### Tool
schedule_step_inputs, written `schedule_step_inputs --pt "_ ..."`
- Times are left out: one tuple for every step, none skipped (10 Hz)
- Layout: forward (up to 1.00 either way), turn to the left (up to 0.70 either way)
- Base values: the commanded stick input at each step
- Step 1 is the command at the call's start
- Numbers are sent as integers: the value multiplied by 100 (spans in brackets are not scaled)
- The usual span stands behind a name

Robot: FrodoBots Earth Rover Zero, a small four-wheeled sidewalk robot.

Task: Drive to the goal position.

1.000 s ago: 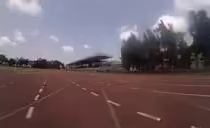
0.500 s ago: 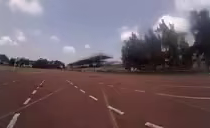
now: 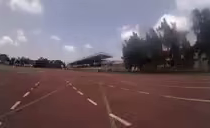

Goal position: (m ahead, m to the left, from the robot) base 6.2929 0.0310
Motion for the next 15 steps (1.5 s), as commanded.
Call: schedule_step_inputs --pt "70 0" --pt "70 0" --pt "70 0" --pt "70 0" --pt "70 0" --pt "70 0" --pt "70 0" --pt "70 0" --pt "70 0" --pt "70 0" --pt "70 0" --pt "70 0" --pt "70 0" --pt "70 0" --pt "70 0"
